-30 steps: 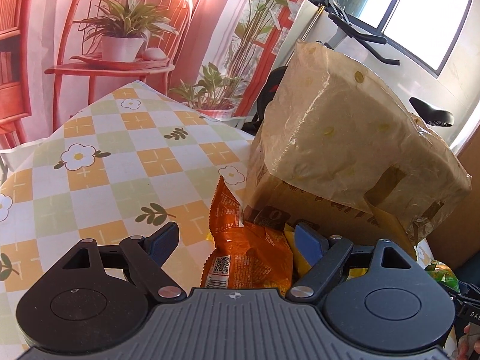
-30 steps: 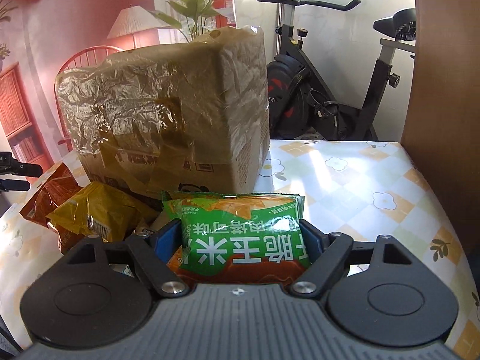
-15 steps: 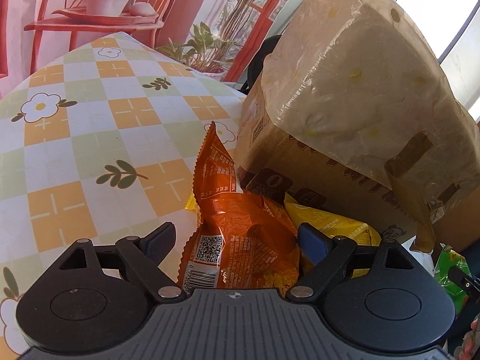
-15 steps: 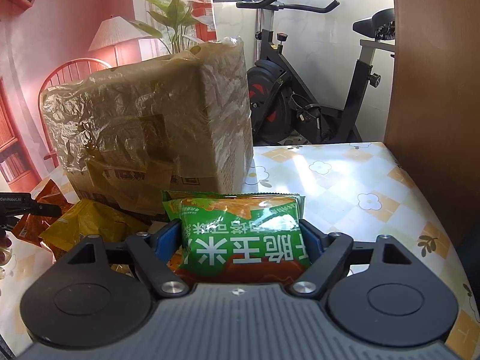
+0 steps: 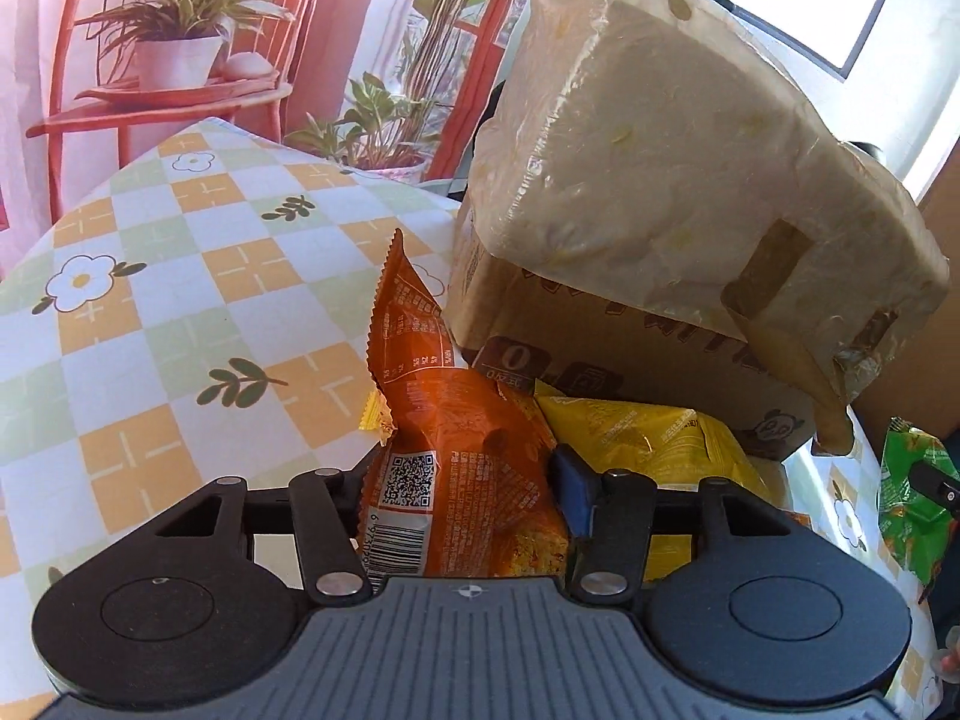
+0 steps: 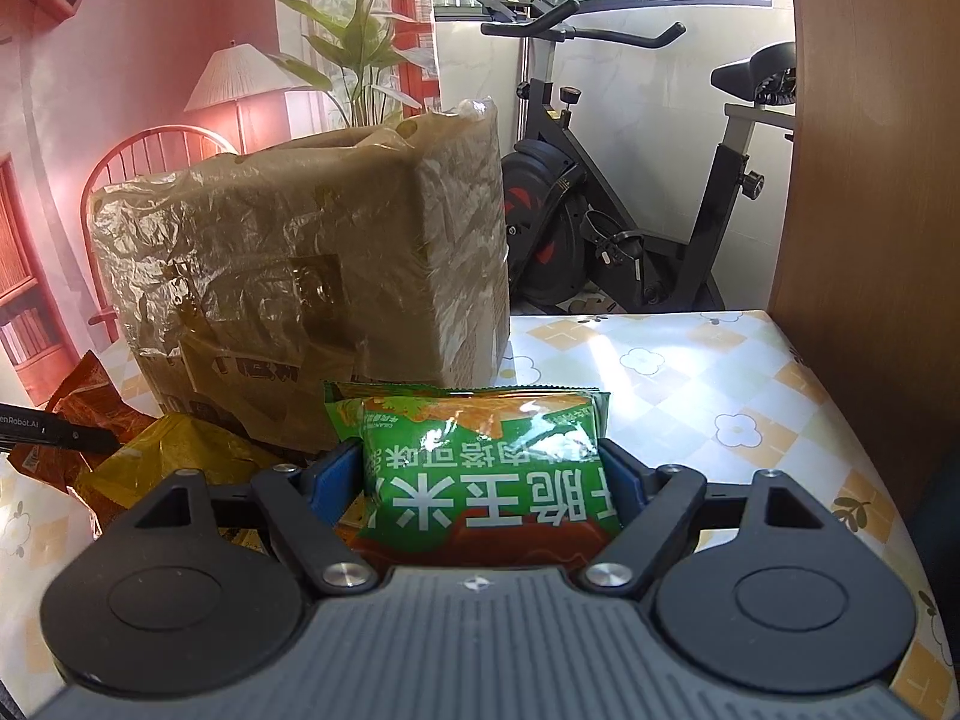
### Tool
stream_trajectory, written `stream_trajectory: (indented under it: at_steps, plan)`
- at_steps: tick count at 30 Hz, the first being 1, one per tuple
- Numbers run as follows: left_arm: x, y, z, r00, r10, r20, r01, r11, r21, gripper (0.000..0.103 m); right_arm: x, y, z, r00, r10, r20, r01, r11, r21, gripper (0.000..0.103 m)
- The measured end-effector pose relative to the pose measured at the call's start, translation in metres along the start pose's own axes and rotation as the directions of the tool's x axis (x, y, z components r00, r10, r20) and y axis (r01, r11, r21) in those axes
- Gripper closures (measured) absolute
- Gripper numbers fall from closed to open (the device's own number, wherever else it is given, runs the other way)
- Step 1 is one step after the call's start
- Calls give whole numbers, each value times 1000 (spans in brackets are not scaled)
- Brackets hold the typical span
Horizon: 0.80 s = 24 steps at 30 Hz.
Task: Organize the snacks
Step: 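Grasp the green corn-snack bag with the right tool while the left grasps the orange bag, then carry both bags over the box and open both tools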
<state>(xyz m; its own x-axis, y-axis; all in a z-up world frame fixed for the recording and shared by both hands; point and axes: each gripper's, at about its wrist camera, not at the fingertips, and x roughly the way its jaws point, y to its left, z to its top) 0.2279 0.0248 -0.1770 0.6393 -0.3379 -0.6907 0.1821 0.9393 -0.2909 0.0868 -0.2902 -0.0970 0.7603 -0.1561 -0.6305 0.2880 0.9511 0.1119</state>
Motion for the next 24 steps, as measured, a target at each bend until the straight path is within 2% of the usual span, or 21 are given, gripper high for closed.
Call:
stream_trajectory:
  at_steps: [7, 12, 16, 20, 24]
  plan:
    - [-43, -7, 12, 995, 22, 98, -24, 999, 20, 47, -16, 2, 15, 997, -3, 82, 4, 1000, -13, 21]
    - [-77, -18, 27, 980, 50, 193, -62, 997, 53, 47, -33, 2, 34, 987, 3, 159, 0, 1000, -21, 21]
    - [-107, -30, 49, 958, 44, 284, -65, 996, 65, 47, -45, 5, 54, 976, 11, 217, -5, 999, -32, 21]
    - [-128, -48, 84, 939, 13, 345, -54, 993, 109, 47, -51, 9, 91, 965, 49, 259, -30, 997, -77, 21]
    - [-142, -79, 120, 904, -22, 427, -51, 986, 159, 47, -49, 19, 131, 948, 89, 306, -52, 991, -125, 21]
